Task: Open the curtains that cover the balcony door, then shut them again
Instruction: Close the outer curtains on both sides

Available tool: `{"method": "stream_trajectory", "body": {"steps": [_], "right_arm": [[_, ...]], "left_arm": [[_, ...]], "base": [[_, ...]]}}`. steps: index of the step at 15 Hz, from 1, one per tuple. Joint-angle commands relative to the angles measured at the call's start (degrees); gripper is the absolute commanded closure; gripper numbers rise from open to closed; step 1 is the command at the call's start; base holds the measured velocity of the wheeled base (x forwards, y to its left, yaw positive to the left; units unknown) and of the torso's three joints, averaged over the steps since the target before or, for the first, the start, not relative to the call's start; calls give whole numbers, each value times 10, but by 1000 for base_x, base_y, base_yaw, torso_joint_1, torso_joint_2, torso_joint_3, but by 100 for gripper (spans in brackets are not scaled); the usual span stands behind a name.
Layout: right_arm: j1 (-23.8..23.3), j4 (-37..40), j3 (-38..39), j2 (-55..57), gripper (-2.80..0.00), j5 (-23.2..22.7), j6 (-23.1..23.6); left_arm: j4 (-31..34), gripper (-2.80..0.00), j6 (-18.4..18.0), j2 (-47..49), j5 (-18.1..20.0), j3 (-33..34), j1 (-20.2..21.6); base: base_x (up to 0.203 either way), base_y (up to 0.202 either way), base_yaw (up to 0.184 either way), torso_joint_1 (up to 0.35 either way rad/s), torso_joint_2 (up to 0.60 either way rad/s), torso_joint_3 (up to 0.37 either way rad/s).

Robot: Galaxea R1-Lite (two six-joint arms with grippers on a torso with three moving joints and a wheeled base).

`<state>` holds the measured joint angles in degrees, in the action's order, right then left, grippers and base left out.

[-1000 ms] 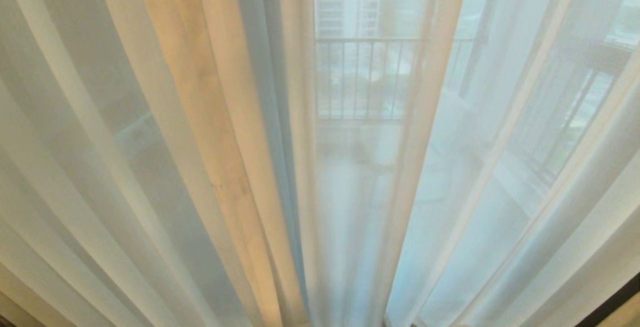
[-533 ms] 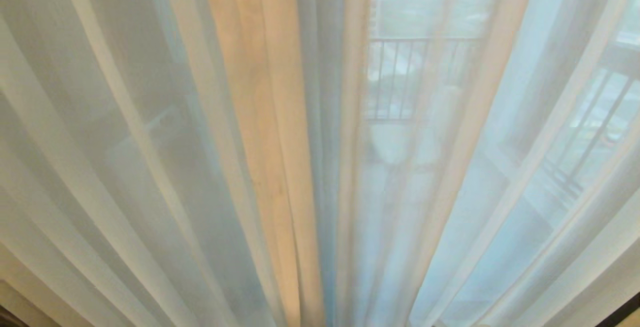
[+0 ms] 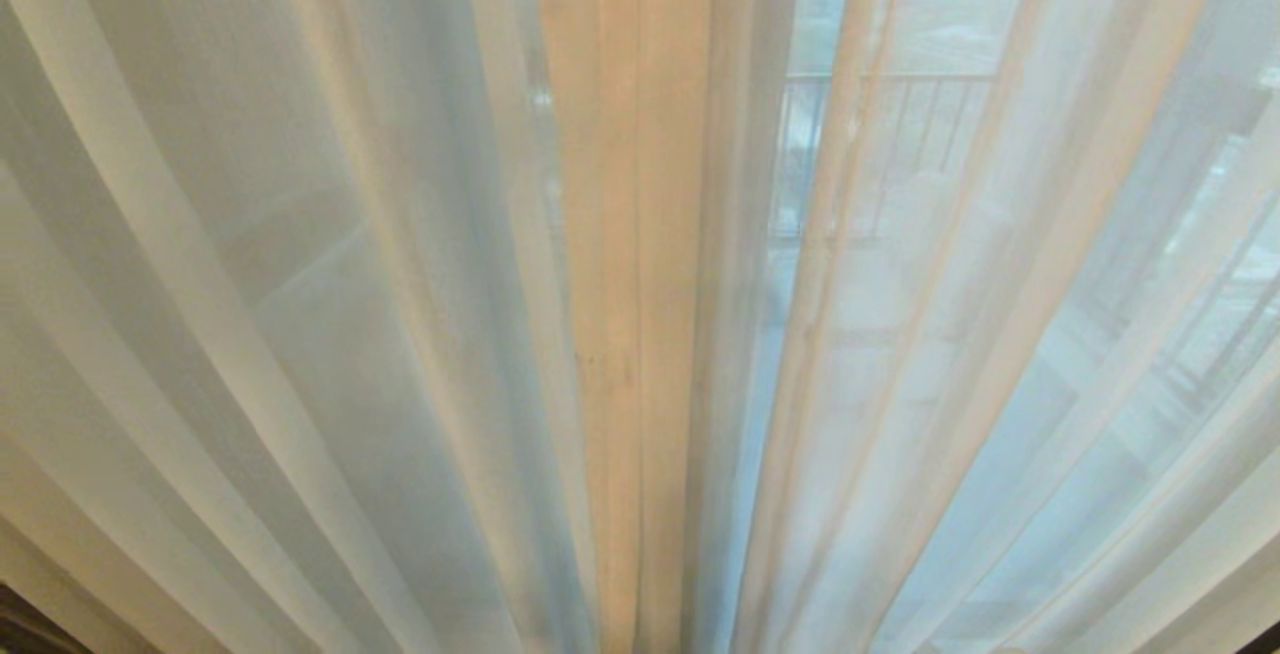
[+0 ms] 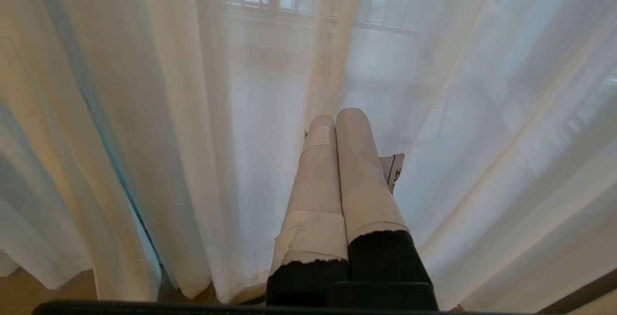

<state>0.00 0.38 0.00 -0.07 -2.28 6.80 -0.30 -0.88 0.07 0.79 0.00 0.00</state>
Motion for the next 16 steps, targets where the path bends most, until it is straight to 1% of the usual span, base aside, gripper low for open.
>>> {"method": "stream_trajectory", "body": {"steps": [1,16], "right_arm": [[0,0,0,1,0,0,1],[0,0,0,1,0,0,1]], "left_arm": [[0,0,0,-1,0,0,0],[0,0,0,-1,0,0,0]], "base": [[0,190,4,2,0,4],[0,192,2,1,2,3]]}}
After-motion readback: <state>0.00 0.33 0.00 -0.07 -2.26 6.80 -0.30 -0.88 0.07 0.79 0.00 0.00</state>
